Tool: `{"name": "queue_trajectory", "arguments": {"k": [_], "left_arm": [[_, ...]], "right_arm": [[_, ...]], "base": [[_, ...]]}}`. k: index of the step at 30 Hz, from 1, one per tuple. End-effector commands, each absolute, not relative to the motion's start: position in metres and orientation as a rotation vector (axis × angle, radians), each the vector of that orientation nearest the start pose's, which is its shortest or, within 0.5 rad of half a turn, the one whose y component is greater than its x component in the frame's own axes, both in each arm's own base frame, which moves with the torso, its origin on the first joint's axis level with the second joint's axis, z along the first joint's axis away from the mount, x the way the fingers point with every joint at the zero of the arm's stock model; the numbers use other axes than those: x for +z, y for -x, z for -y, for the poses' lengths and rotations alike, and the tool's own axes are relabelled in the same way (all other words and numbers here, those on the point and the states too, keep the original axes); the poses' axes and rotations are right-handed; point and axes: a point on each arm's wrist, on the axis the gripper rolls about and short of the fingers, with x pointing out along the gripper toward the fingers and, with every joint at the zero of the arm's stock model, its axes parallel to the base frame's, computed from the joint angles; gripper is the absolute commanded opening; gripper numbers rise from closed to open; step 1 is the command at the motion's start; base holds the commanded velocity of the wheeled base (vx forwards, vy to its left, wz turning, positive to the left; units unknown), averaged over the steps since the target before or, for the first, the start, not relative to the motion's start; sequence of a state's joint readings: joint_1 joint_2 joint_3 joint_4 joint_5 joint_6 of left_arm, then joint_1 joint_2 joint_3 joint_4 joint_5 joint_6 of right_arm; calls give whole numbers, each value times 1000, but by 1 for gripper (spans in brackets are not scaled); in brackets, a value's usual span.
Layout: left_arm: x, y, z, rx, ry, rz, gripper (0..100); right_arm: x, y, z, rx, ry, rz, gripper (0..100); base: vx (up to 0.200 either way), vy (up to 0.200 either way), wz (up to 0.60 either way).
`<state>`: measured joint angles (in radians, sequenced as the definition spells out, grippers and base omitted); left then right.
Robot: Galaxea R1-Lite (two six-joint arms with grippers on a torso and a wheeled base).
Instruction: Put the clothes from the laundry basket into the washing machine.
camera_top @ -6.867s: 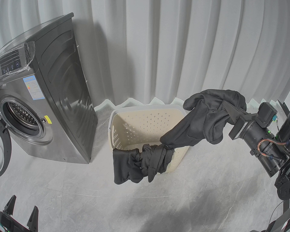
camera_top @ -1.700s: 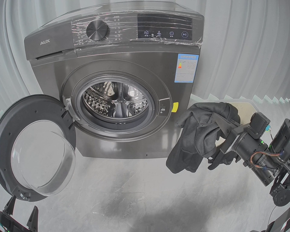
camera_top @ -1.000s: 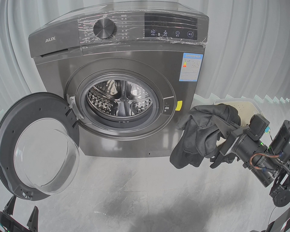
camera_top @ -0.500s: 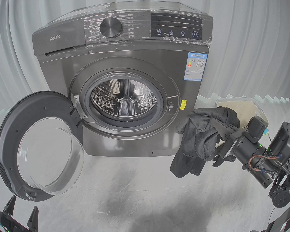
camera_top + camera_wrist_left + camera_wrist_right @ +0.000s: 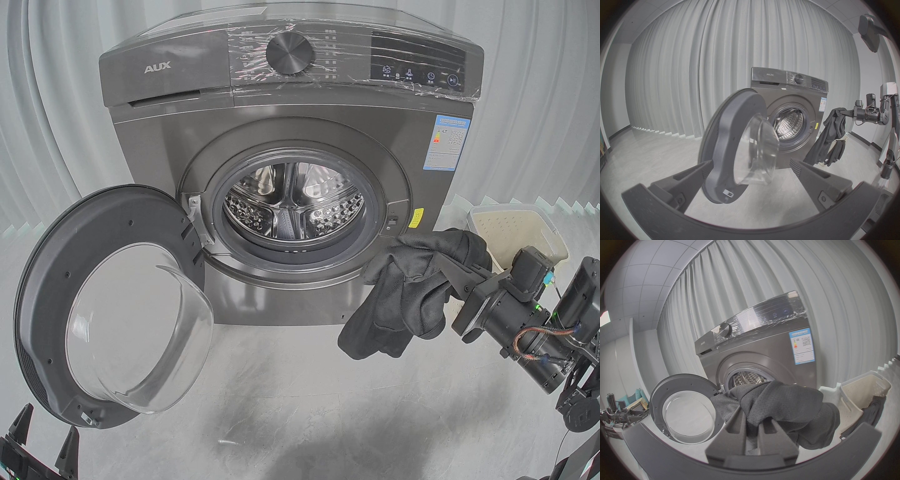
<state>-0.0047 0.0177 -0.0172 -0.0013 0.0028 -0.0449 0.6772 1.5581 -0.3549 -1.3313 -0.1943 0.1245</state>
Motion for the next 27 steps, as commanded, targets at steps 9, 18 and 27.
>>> {"name": "queue_trajectory", "arguments": {"k": [9,18,27], "left_arm": [[76,23,0,-5,-3,0,100],[76,23,0,-9,-15,3,100],[142,30,5,-256,26,144,100]], "right_arm": [[174,-186,-148,508,-164,74,0],[176,-194,-178,566,-185,89,0],[175,-204,-207,619,-236,113,0]], "base": [[0,0,0],[0,0,0],[0,0,0]]}}
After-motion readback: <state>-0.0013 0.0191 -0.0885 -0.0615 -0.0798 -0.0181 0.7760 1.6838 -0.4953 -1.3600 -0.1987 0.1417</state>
